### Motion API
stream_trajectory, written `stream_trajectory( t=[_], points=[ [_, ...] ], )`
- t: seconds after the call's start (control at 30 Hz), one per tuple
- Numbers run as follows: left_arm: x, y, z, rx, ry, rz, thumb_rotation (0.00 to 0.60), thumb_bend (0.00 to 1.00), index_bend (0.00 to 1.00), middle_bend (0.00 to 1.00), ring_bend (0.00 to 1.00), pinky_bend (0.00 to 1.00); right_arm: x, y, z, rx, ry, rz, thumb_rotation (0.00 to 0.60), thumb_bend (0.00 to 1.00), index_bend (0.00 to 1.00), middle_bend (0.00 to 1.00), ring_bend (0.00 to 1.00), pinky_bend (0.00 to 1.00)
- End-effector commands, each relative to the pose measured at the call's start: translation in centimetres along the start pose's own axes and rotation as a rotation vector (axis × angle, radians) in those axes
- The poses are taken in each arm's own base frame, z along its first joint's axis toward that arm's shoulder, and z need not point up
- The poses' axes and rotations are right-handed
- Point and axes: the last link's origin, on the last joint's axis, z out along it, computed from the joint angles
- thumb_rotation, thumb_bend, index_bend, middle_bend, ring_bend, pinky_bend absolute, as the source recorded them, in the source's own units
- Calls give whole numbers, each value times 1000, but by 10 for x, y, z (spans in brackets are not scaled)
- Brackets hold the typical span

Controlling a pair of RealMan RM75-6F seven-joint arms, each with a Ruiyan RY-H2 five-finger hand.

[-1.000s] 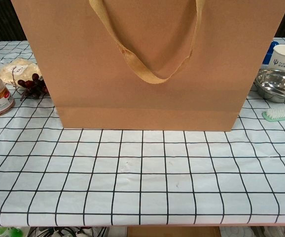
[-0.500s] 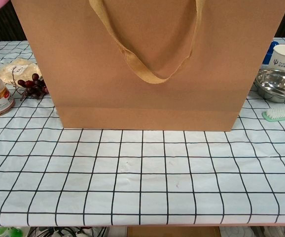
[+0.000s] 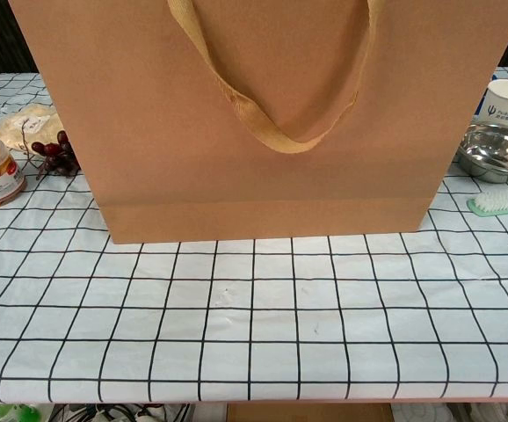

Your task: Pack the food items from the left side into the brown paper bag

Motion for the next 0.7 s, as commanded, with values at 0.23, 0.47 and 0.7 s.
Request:
stream_trajectory(
  t=[0.23,0.47,0.7],
  points=[
    [-36,53,17,-210,-109,-97,600,312,436,448,330,459,1,1,1,-7,4,1,600,271,29,27,137,270],
    [-50,49,24,-195,-140,-25,600,301,433,441,324,449,1,2,1,-8,0,9,600,271,29,27,138,270],
    [-63,57,40,-192,-139,-7,600,264,428,417,305,430,1,2,1,-7,0,5,600,271,29,27,138,270]
  ],
)
